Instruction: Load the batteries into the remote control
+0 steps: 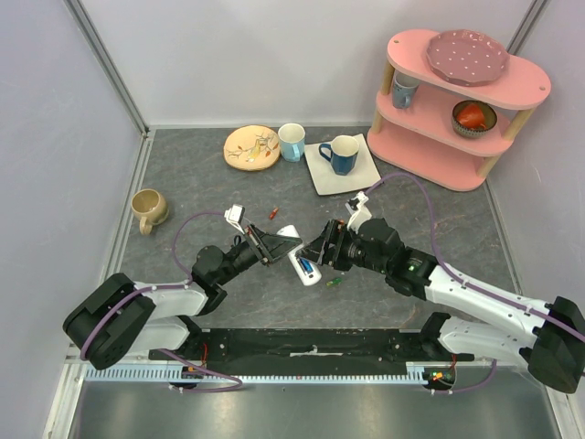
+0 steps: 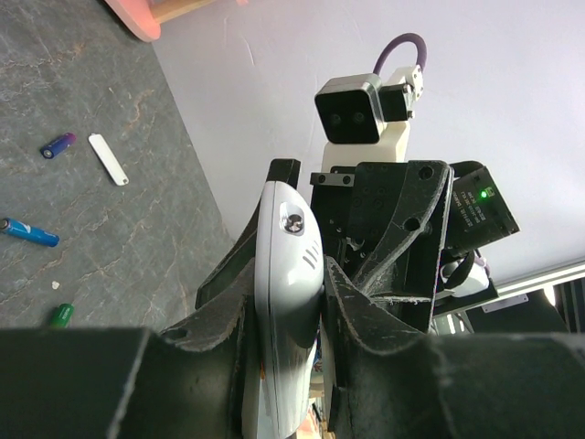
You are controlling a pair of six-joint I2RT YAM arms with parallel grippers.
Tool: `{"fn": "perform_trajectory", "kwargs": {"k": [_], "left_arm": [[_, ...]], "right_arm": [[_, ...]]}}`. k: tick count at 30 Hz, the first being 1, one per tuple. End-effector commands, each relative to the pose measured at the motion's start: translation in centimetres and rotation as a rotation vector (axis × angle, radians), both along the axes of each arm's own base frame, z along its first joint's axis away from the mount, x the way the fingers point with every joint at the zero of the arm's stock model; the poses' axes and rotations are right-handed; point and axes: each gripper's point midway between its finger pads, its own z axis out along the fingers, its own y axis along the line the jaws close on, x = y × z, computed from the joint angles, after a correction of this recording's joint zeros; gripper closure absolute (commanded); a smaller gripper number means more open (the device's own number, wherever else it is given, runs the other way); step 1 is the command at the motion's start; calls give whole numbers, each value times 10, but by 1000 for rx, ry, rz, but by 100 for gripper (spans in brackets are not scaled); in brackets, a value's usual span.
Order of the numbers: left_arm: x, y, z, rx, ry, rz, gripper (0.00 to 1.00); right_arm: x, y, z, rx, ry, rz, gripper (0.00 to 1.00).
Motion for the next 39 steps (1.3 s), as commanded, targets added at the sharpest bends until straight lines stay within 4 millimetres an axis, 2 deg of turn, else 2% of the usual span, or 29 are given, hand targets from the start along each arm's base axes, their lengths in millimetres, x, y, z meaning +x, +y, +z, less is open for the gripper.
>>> {"fn": "perform_trajectory", "kwargs": {"k": [1,25,39], "left_arm": [[-2,1,43,-97,-101,-5,98],[3,5,51,-100,-119,23,98],[5,3,69,-118,-157,14,98]], "right_arm": [[-3,-3,-1,10,8,4,17],[-7,-8,-10,2,24,-4,18],[-9,-7,-19,-7,42,9,21]]}}
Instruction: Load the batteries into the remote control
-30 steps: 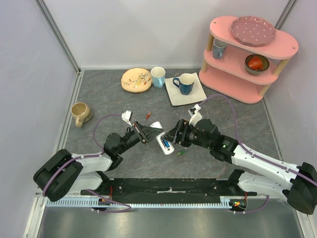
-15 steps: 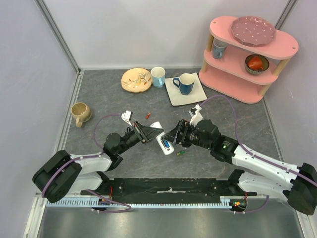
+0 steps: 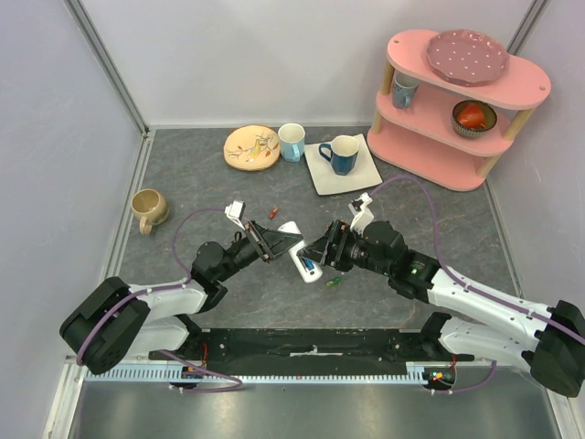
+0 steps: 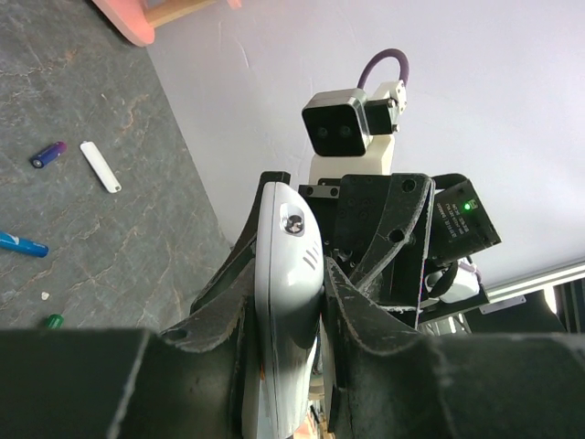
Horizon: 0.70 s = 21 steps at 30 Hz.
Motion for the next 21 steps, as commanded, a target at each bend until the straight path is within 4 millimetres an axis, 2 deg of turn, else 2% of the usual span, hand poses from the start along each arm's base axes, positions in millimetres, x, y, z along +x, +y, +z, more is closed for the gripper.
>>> {"fn": "perform_trajectory", "kwargs": {"k": [1,21], "left_arm": [[0,4,61,-120,-158,7,98],[1,12,71,-130,-183,26,98]], "right_arm": [[-7,-5,-23,-58,45,17,21],[-8,-8,-28,-55,36,13,24]]}}
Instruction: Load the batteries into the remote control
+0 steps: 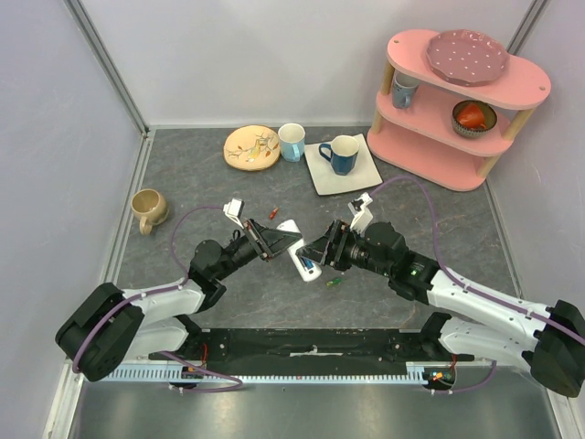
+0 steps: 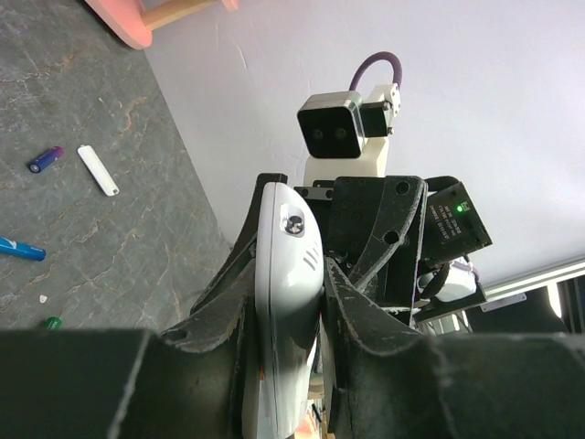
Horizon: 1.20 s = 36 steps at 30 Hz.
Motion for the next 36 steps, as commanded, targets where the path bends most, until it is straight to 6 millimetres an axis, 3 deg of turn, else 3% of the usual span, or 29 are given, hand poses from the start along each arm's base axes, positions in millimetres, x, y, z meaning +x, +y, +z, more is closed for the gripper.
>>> {"fn": "perform_trajectory", "kwargs": {"k": [1,36], "left_arm": [[1,10,62,-133,-168,31,98],[0,16,71,-150,-180,40,98]], "right_arm": [[-10,-12,-36,-97,59,9,24],[-14,-22,-56,-130,63,14,26]]}}
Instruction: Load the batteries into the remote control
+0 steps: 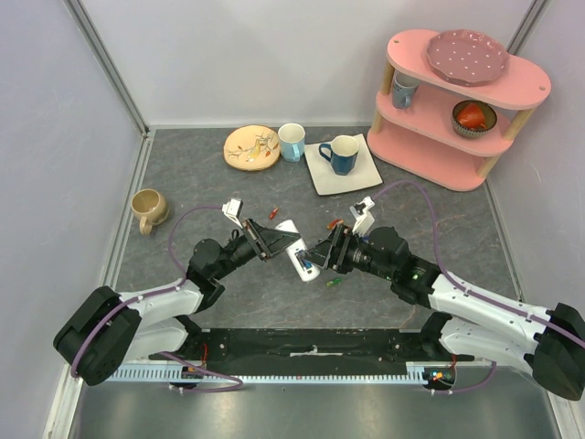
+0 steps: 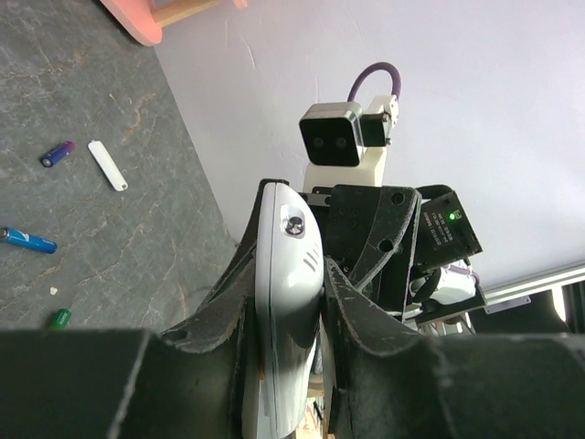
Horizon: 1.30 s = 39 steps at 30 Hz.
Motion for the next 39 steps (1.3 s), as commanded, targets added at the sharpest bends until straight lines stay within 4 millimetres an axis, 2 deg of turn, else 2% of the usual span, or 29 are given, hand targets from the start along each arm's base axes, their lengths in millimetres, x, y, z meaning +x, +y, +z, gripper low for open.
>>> {"fn": "perform_trajectory", "kwargs": {"k": [1,9,19,27,34,39], "left_arm": [[1,13,73,-167,-191,45,98],[1,11,64,-152,-172,36,98],[0,10,50,-130,-143,23,98],[1,7,37,-106,-120,16,98],[3,4,27,-87,-98,8,98],[5,0,13,-50,-65,-5,98]], "right_arm": [[-10,-18,-49,-155,77,6,26],[-6,-14,-43,-155,59,14,25],[0,-7,-23,-129,23,19,21],[2,2,13,-65,-44,51,14],[4,2,32,-50,-116,65,12],[4,4,48,-27,-167,83,10]]}}
